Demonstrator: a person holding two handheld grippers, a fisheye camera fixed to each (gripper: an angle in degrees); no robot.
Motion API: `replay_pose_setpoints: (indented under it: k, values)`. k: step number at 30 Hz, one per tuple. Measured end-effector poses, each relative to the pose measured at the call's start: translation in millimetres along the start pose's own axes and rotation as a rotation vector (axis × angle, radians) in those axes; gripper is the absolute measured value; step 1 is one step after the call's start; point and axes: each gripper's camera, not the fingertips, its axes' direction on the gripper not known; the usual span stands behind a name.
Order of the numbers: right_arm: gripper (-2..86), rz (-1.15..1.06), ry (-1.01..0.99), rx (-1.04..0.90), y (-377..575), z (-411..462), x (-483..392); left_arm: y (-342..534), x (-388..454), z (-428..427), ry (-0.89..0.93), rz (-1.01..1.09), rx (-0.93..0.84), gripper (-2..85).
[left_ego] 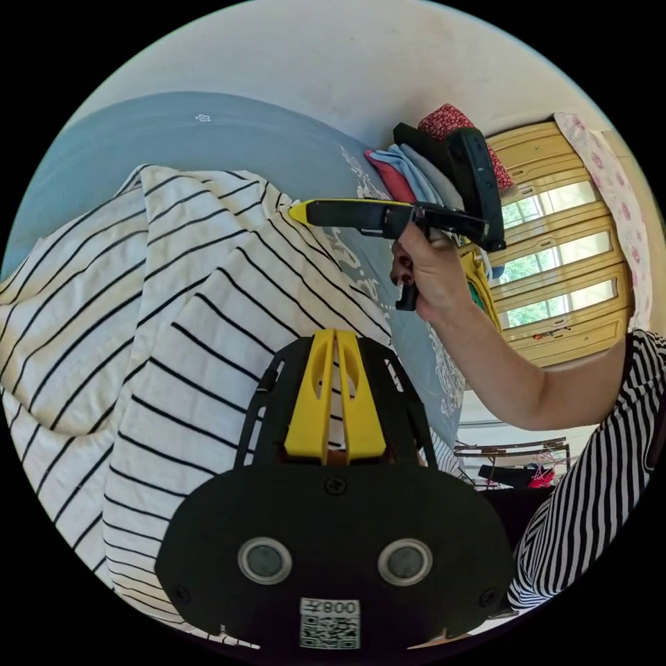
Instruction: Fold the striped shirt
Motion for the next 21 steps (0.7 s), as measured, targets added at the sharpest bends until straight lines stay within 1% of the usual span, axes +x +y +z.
replay_pose_setpoints:
  k: [2, 5, 9, 12, 15, 16, 17, 19, 21]
  values:
    - [0.0, 0.050, -0.037, 0.023, 0.7, 0.9, 5.3, 18.9, -8.8, -0.3, 0.016, -0.004, 0.013, 0.5]
    - [0.0, 0.039, 0.022, 0.026, 5.1, -0.4, -4.7, 51.0, -20.2, -10.5, 0.021, -0.031, 0.051, 0.4]
    - [0.0, -0.028, -0.086, 0.039, 25.0, -4.1, -29.2, 104.7, -35.8, -30.0, -0.034, -0.100, 0.093, 0.3]
    - [0.0, -0.072, -0.116, -0.006, 47.2, 6.9, -52.1, 157.0, -51.2, -47.9, -0.086, -0.190, 0.129, 0.2]
    - [0.0, -0.072, -0.050, -0.127, 58.5, 39.2, -62.2, 209.1, -68.0, -68.0, -0.171, -0.293, 0.181, 0.2]
    - [0.0, -0.066, -0.043, -0.165, 59.7, 53.0, -62.3, 229.6, -75.9, -76.3, -0.225, -0.336, 0.206, 0.2]
    - [0.0, -0.042, -0.071, -0.135, 58.1, 56.6, -61.3, 249.3, -85.8, -83.5, -0.289, -0.395, 0.220, 0.2]
    - [0.0, -0.029, -0.097, -0.161, 51.6, 66.1, -62.0, 279.0, -103.7, -93.4, -0.363, -0.502, 0.242, 0.1]
    - [0.0, -0.009, -0.115, -0.178, 46.0, 75.1, -64.2, 307.5, -123.6, -100.0, -0.272, -0.556, 0.293, 0.1]
